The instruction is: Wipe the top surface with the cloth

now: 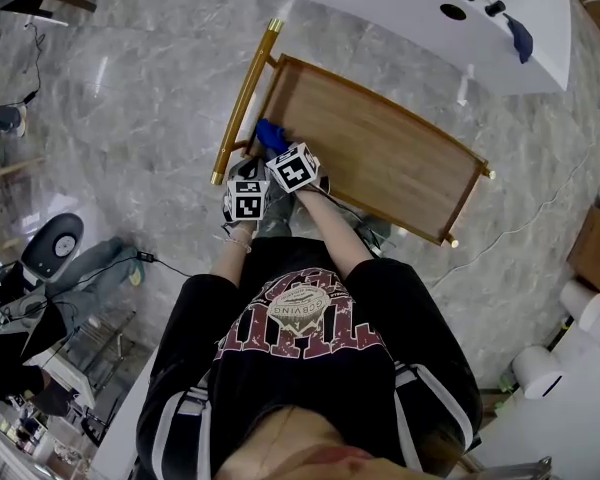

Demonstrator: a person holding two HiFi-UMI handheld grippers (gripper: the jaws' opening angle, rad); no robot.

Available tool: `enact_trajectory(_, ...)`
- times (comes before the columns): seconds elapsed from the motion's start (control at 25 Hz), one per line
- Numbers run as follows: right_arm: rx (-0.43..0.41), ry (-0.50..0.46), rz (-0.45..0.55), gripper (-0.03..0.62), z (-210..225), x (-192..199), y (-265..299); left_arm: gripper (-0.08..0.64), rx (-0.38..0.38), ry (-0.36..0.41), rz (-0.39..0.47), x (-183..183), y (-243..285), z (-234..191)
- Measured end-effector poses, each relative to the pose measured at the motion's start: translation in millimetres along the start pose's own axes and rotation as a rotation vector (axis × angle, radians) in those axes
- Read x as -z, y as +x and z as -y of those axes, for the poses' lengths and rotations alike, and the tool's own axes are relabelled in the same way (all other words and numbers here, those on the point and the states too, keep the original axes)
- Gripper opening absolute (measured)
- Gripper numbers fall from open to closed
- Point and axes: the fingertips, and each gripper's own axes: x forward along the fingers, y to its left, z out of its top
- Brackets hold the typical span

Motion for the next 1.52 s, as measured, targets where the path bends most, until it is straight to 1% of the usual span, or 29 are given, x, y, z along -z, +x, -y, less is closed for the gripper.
enact_trajectory(0.12, 0.007, 0.002, -0.001, 0.087, 4, 4, -6, 0.049, 0.011, 0.029, 0.001, -4, 2, 8)
enact_trajectory(0.32, 0.024, 0.006, 0.004, 0.087, 10, 14, -14, 0.049, 0.015, -0.014, 0.000, -4, 5, 17)
enact_trajectory(0.56, 0.045, 0.036, 0.014, 0.087, 21, 27, -27, 0.049, 0.054, 0.045, -0.022, -4, 7, 38)
enact_trajectory(0.88, 0.066, 0.060, 0.021, 0.087, 33, 41, -41, 0.049, 0.089, 0.056, -0.047, -6, 17, 60)
enact_trajectory(1.04, 0.071, 0.069, 0.021, 0.087, 37, 48, -47, 0.049, 0.116, 0.106, -0.038, -12, 20, 73)
enact_trajectory(1.28, 0.085, 0.093, 0.020, 0.087, 48, 55, -56, 0.049, 0.138, 0.130, -0.052, -17, 26, 83)
enact_trajectory(1.52, 0.108, 0.123, 0.025, 0.087, 61, 72, -75, 0.049, 0.165, 0.138, -0.063, -19, 28, 103)
